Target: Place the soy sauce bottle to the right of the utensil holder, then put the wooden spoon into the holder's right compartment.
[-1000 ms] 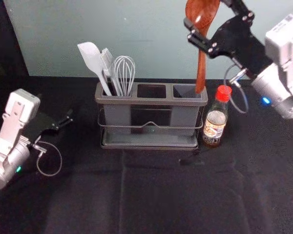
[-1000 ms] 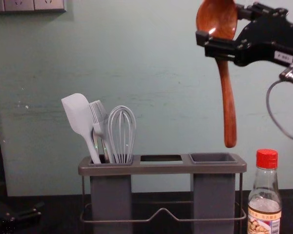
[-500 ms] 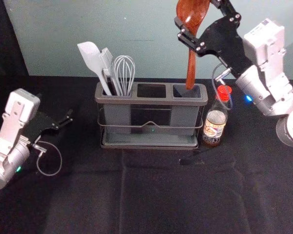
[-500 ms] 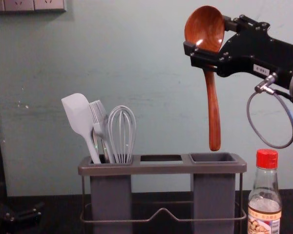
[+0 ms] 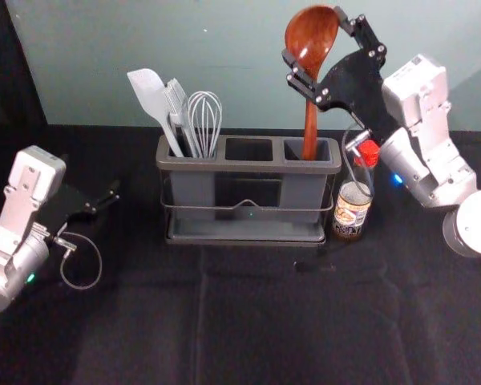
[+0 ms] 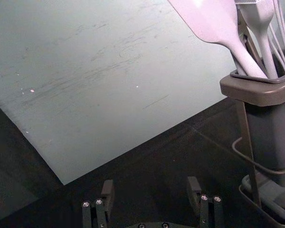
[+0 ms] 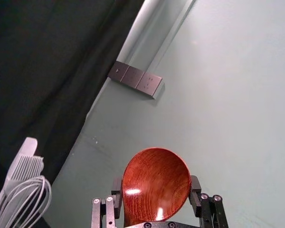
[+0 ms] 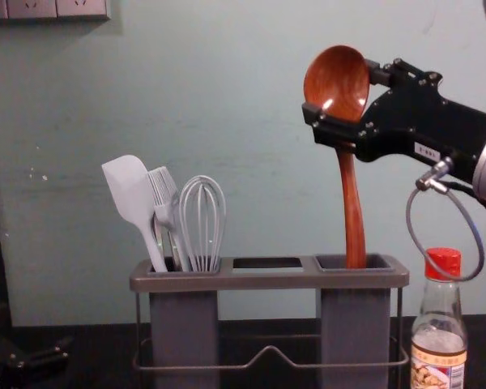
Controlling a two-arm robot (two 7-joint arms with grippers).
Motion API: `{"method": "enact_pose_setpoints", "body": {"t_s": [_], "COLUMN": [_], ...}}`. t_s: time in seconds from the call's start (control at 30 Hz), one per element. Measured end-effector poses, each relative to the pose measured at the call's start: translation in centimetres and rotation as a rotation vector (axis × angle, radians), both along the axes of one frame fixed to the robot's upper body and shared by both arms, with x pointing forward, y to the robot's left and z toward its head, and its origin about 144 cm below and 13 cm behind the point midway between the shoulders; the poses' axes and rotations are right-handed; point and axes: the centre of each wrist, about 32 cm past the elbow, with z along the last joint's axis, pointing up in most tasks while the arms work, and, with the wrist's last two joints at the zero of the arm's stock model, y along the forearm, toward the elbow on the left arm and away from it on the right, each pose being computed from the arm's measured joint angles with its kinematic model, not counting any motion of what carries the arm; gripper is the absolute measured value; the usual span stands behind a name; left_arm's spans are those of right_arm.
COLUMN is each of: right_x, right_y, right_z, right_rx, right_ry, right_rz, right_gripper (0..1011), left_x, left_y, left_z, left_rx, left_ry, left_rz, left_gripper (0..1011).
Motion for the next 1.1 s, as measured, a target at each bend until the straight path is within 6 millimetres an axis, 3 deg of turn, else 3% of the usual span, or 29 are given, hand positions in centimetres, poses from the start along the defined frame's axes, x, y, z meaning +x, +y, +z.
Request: {"method": "enact_pose_setpoints", "body": {"t_s": [1.1], "right_x": [-2.2], "right_y": [-0.3], "right_z": [-5.1], "right_rx": [-0.056], "right_ry": [0.112], "right_rz": [-0.009], "right_gripper": [844], "left_x": [0.0], "left_y": [0.0], "left_z": [0.0], "left_rx": [0.000], "left_ry": [0.000], "left_rz": [0.000], "left_gripper": [1005]}}
